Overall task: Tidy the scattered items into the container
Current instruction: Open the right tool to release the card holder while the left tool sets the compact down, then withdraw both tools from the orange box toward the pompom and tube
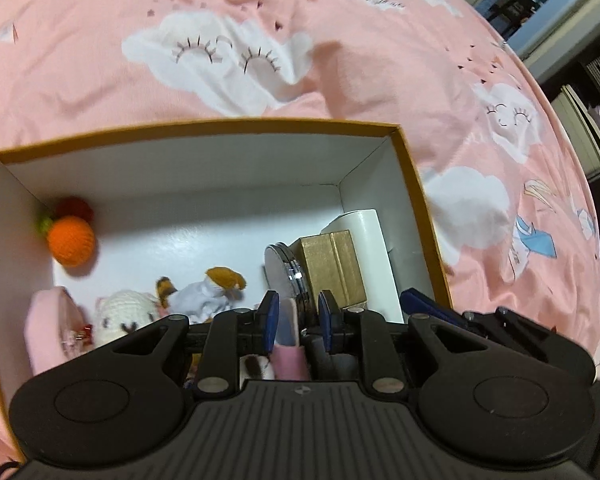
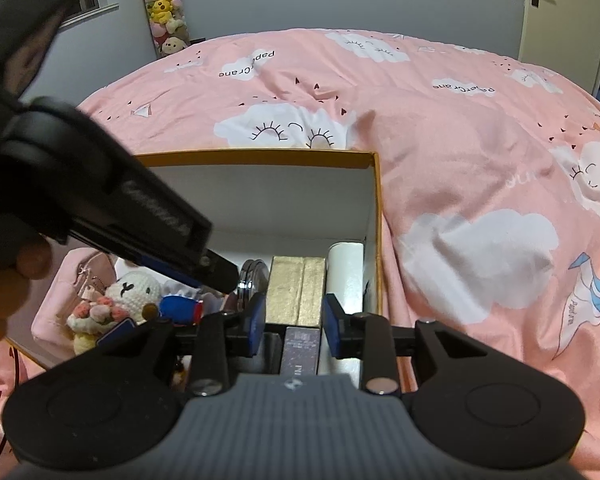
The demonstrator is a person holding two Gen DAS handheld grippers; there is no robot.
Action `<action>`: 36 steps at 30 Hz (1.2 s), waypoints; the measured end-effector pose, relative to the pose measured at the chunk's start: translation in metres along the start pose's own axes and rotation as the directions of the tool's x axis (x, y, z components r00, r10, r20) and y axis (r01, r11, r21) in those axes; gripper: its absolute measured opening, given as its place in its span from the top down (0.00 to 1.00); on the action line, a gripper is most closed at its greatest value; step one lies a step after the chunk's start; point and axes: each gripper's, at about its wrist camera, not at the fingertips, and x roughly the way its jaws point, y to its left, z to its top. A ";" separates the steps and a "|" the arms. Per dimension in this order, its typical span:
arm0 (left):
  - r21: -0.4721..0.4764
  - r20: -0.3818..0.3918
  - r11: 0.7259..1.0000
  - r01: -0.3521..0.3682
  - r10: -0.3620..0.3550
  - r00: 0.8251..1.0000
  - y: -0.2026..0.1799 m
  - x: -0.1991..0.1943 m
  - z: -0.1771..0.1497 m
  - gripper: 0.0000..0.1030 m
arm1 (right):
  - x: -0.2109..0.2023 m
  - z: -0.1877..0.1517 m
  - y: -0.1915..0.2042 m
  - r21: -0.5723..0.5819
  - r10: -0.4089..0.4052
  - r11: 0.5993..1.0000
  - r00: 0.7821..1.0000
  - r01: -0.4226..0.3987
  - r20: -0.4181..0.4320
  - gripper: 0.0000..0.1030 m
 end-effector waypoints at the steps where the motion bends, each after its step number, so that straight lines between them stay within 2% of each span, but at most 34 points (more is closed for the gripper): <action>1: 0.012 0.012 1.000 -0.006 0.006 1.000 0.000 -0.005 -0.002 0.77 | -0.002 0.000 0.001 -0.002 -0.002 1.000 1.000 0.002 0.001 0.67; 6: 0.053 0.066 0.998 -0.023 0.020 0.998 0.000 -0.034 -0.017 0.77 | -0.013 -0.001 0.009 -0.012 -0.008 1.000 1.000 0.008 0.009 0.65; 9: 0.070 0.093 0.997 -0.031 0.025 0.995 0.004 -0.049 -0.028 0.77 | -0.021 -0.001 0.015 -0.018 -0.012 1.000 1.000 0.012 0.019 0.61; 14: 0.098 0.145 0.993 -0.067 0.052 0.988 0.011 -0.072 -0.049 0.77 | -0.034 -0.004 0.025 -0.020 -0.012 1.000 0.999 0.013 0.031 0.61; 25: 0.139 0.265 0.974 -0.177 0.136 0.955 0.036 -0.111 -0.113 0.77 | -0.056 -0.025 0.045 -0.022 -0.009 1.000 0.999 0.010 0.034 0.57; 31: 0.084 0.266 0.974 -0.210 0.182 0.947 0.066 -0.127 -0.143 0.75 | -0.070 -0.040 0.059 -0.026 0.016 1.000 0.998 -0.014 0.062 0.55; 36: 0.021 0.251 0.975 -0.220 0.208 0.945 0.097 -0.135 -0.170 0.72 | -0.080 -0.057 0.082 -0.072 0.106 0.993 0.988 -0.098 0.116 0.54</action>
